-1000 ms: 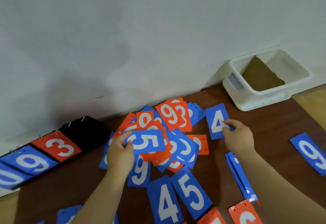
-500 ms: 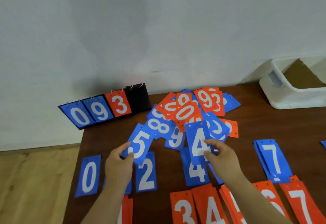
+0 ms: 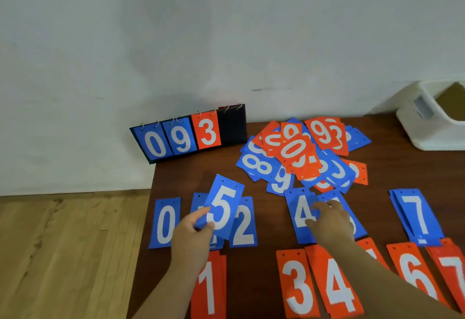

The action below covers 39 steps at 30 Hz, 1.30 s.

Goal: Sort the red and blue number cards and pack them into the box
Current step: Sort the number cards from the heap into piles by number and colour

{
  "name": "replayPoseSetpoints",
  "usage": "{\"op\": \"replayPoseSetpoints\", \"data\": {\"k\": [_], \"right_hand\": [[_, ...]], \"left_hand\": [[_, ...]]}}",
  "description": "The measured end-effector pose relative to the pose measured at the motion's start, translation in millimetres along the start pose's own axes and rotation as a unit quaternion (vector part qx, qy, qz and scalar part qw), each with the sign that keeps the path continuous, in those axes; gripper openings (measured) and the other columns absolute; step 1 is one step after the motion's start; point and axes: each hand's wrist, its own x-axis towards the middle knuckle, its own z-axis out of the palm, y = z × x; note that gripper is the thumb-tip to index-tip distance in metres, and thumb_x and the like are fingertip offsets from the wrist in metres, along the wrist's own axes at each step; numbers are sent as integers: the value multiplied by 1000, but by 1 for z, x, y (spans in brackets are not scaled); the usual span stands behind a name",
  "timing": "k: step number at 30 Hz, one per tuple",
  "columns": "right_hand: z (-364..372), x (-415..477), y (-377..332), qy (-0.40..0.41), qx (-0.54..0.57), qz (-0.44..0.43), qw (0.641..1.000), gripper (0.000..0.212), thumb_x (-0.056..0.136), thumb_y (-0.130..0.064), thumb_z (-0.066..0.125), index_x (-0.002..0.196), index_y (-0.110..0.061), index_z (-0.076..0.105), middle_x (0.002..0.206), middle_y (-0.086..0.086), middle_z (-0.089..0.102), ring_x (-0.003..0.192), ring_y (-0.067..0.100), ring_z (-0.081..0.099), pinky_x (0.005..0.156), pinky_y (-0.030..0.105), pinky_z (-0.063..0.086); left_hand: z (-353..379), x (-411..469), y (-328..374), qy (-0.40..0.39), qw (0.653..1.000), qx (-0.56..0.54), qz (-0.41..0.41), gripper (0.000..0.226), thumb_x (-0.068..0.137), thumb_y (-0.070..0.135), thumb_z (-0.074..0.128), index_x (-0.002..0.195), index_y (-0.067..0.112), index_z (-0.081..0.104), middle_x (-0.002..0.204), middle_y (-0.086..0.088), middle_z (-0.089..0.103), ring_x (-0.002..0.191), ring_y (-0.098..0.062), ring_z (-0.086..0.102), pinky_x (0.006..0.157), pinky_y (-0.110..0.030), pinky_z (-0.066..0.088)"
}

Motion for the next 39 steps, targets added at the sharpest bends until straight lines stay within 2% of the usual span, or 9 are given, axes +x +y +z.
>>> {"op": "replayPoseSetpoints", "data": {"k": [2,5,9,12,16,20,26,33,39], "right_hand": [[-16,-16,-17,-15,155,-9,988,42,88,-39,75,127,-33,61,137,0,53,102,19,62,78,33,53],[-37,-53,-46,-137,397,-35,907,41,94,-36,70,130,-50,55,122,-13,60,96,13,69,77,28,53],[-40,-69,-46,-154,481,-51,862,41,95,-28,70,131,-45,58,108,-6,65,92,17,72,83,33,61],[-44,-49,-17,-76,430,-35,899,36,94,-20,71,126,-35,62,87,2,61,74,15,65,69,31,59],[-70,-5,46,-55,328,-65,941,37,97,-13,64,129,-30,58,109,-2,65,78,9,63,60,18,51],[-78,40,95,-93,200,-89,971,40,98,-14,58,133,-33,53,117,-1,66,92,18,66,78,39,60],[-65,76,118,-169,61,-112,977,81,96,-33,66,160,-36,16,133,9,58,105,25,65,84,37,59],[-92,116,114,-94,88,-90,988,72,90,-41,71,152,-28,37,142,11,50,121,34,57,94,48,56],[-102,140,59,-82,105,-147,980,67,88,-49,70,147,-26,46,143,5,52,130,30,54,99,43,54]], "left_hand": [[5,0,3,-17,1000,-7,7,34,96,14,69,118,40,65,119,6,62,74,-10,68,52,-24,56],[27,0,8,-54,998,-18,-9,33,93,13,72,112,40,69,101,7,67,57,-7,55,51,-24,51],[78,-11,21,-125,992,-19,25,31,89,12,76,110,35,72,106,8,70,56,-7,59,57,-20,50],[113,-23,34,-175,983,12,44,32,88,16,78,110,39,71,108,14,68,71,3,65,64,-11,50],[139,-13,50,-166,982,61,62,35,90,21,76,111,45,63,113,20,66,97,8,63,75,-9,44],[148,14,58,-115,986,112,51,36,93,27,73,125,38,61,116,17,63,100,0,61,73,-15,44],[158,38,57,-57,975,206,65,41,93,32,72,132,32,58,118,12,56,101,-3,57,78,-22,45],[153,69,64,-29,948,315,41,61,91,44,72,144,28,48,141,-1,45,125,-21,53,100,-43,52],[147,117,82,-13,930,367,24,75,87,52,73,149,26,40,147,-4,40,135,-27,46,101,-44,50]]}}
